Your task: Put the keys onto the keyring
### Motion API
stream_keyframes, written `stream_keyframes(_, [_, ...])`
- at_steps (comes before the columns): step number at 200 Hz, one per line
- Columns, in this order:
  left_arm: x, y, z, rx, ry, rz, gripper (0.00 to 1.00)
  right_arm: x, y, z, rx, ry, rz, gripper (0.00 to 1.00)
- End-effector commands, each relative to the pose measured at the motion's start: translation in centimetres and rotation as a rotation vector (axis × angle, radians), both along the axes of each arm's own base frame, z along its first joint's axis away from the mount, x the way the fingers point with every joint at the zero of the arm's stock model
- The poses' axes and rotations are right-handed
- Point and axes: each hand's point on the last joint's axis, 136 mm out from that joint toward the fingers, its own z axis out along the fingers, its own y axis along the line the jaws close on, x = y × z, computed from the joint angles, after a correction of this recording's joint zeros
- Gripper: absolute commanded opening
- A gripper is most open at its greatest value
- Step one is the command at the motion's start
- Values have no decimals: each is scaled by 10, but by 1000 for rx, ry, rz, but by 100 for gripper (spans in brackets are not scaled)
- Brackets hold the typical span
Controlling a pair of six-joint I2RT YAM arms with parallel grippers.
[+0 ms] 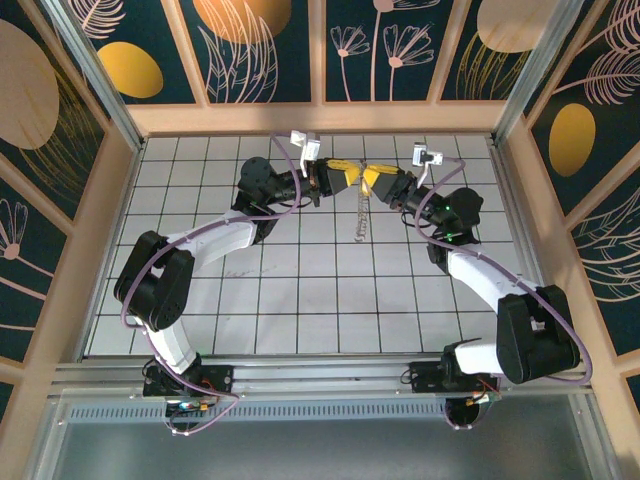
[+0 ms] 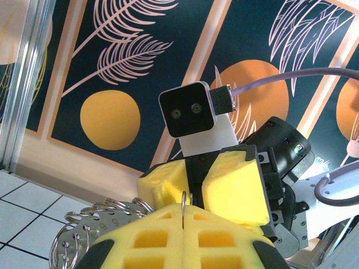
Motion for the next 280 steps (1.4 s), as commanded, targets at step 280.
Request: stream_keyframes(280, [43, 59, 39, -41, -25, 221, 33, 32, 4, -11, -108, -6, 90, 0])
